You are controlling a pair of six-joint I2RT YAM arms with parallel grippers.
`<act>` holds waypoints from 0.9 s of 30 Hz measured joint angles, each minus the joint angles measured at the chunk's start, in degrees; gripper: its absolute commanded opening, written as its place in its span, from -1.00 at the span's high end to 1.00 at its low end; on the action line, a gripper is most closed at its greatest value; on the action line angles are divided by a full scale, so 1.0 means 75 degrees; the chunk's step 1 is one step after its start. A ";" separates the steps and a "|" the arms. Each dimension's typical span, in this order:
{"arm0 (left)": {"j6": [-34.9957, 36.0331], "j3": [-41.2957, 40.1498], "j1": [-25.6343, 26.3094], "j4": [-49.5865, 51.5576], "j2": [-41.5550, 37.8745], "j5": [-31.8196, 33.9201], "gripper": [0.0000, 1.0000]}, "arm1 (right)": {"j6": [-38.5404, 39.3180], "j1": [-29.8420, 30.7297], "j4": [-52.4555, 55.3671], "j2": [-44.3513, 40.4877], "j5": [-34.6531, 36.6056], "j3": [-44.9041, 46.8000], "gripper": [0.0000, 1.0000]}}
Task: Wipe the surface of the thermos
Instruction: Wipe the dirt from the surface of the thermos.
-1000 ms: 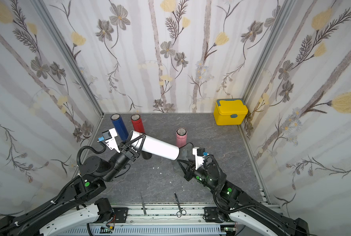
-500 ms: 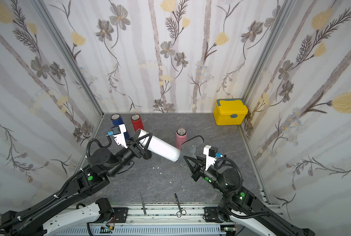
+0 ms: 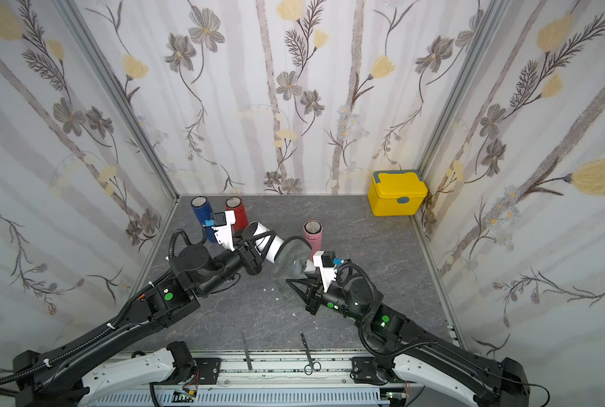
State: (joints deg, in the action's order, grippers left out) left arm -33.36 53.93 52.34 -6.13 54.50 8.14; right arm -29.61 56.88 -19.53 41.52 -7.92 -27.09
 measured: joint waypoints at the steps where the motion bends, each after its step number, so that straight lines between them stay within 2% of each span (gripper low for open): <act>1: 0.0044 0.0044 -0.0032 0.0017 -0.0012 0.0006 1.00 | -0.0079 0.0006 0.0169 -0.0169 0.0227 0.0204 1.00; 6: 0.0082 0.0239 -0.0064 0.0047 -0.0050 -0.0041 1.00 | -0.0353 -0.0003 0.1119 -0.1352 0.1256 0.0714 1.00; 10: 0.0058 0.0283 -0.0076 0.0064 -0.0017 -0.0090 1.00 | -0.0382 0.0006 0.1239 -0.1807 0.1320 0.0356 1.00; 15: 0.0055 0.0487 -0.0090 0.0385 0.0233 -0.0111 1.00 | -0.0006 0.0073 0.0650 -0.1239 0.0810 -0.0472 1.00; 20: 0.0201 0.0764 -0.0111 0.0516 0.0425 -0.0297 1.00 | 0.0309 0.0114 0.0309 0.0114 0.0323 -0.1116 1.00; 23: 0.0402 0.0930 -0.0149 0.0772 0.0399 -0.0344 1.00 | 0.0358 0.0076 0.0405 0.0358 0.0510 -0.0924 1.00; 27: 0.0673 0.1139 -0.0373 0.1084 0.0160 -0.0268 1.00 | 0.0152 -0.0239 0.0723 -0.0157 0.0941 -0.0038 1.00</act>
State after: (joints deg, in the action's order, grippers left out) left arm -28.32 62.48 49.54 2.00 55.70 6.13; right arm -28.47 55.09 -14.11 40.34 -0.86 -27.38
